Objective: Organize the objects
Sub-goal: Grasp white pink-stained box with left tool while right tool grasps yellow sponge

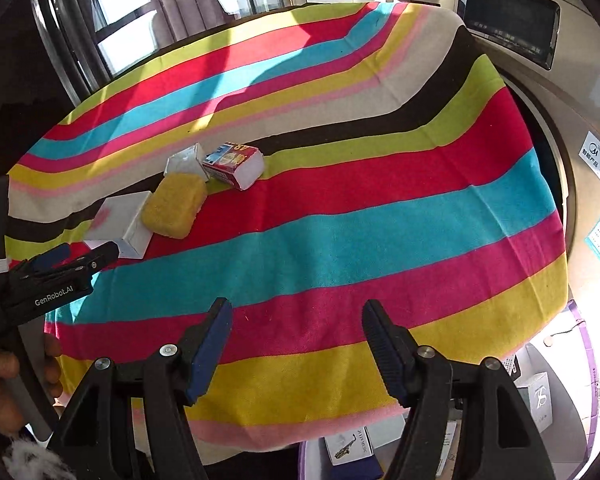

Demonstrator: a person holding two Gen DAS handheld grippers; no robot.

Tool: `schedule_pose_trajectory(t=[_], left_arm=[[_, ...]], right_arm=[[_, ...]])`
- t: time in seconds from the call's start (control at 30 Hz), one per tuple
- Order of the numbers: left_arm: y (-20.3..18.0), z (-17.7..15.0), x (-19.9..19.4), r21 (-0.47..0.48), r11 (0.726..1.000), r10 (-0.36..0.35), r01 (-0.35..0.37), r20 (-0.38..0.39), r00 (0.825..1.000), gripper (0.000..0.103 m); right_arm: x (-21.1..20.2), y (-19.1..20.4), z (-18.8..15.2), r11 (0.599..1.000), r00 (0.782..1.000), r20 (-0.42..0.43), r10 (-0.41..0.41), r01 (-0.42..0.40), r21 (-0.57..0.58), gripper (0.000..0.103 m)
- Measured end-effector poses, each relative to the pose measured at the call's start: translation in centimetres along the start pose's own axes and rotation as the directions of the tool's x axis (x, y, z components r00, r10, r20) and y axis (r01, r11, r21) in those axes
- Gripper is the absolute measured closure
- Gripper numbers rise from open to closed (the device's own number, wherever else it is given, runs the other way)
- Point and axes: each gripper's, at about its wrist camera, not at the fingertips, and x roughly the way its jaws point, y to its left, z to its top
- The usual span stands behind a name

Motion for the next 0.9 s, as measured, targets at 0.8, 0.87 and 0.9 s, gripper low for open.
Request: schedule_pose_trajectory(t=[0.8,0.87,0.9], left_arm=[[2.4,0.9,2.9,-0.017,0.998,-0.060,0.060,-0.038,0.997,0.010],[3.3,0.7,2.4,-0.039,0.998,-0.059,0.058,-0.033,0.998,0.010],[3.9,0.5,2.3,-0.052,0.997,-0.059,0.057,-0.035,0.998,0.010]], right_arm=[[3.6,4.4,4.1,0.986,0.986,0.004,0.164,-0.164,0.038,0.034],[4.4,5.5,4.6,0.985,0.985,0.002,0.171,-0.171,0.027,0.032],[4.8,6.2,4.8,0.985,0.985,-0.001,0.173,-0.173,0.022,0.032]])
